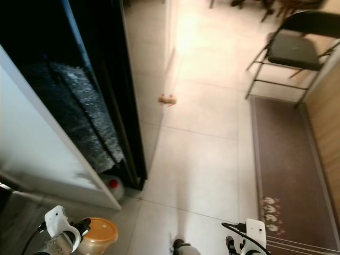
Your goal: Restocking fridge
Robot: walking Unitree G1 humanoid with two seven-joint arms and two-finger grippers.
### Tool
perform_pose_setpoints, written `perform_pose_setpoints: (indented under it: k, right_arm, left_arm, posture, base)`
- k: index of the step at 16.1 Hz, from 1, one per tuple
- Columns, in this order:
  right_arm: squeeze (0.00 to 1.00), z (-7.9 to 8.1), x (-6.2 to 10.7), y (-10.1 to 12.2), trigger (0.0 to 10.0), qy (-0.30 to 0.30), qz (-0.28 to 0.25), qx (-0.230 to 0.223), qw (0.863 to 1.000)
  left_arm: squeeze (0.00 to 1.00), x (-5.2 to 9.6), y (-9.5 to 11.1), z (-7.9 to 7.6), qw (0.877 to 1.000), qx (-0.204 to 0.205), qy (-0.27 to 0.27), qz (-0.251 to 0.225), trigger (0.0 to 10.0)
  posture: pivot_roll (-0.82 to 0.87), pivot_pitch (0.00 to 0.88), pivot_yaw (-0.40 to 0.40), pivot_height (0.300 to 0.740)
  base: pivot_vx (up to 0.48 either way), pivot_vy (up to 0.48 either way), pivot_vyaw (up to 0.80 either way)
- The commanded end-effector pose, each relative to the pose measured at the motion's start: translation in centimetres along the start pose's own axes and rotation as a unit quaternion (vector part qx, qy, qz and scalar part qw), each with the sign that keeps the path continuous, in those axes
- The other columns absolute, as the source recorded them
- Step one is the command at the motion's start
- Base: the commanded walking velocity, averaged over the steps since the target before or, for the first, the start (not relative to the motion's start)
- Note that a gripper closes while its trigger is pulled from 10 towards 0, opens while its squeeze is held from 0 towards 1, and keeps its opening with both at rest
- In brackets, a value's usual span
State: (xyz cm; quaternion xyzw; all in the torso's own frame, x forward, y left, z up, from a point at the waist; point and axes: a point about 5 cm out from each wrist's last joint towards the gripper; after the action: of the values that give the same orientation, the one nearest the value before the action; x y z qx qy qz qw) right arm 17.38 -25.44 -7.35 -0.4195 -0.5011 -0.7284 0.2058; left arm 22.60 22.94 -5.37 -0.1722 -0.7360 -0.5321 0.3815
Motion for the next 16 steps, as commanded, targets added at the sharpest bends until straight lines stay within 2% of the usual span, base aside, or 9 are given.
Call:
perform_pose_setpoints:
  k: [1, 16]
  right_arm:
    - [0.0, -0.64, 0.18, -0.66, 10.0, -0.012, 0.008, -0.013, 1.0]
    - [0.0, -0.67, 0.26, -1.38, 10.0, -0.024, 0.006, -0.022, 0.999]
  left_arm:
    - [0.0, 0.06, -0.86, -0.24, 1.0, -0.009, -0.005, 0.019, 10.0]
    - [0.0, 0.19, -1.58, 0.02, 0.999, -0.022, -0.005, 0.028, 10.0]
  posture:
    - [-0.19, 0.156, -0.003, 0.74]
    - [-0.2, 0.078, 0.009, 0.74]
  base:
    - [0.0, 0.0, 0.0]
    - [0.0, 0.0, 0.0]
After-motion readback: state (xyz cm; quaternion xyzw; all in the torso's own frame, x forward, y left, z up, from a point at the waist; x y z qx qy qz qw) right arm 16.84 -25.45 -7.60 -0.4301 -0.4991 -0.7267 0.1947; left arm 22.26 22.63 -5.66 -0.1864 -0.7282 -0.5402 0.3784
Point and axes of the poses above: a point about 5 cm out from each wrist's last joint towards the gripper, its own x axis pointing back from the gripper into the wrist, its own y axis along the axis of the wrist's last joint, z = x × y, and after that the axes turned 13 degrees about -x, right-handed
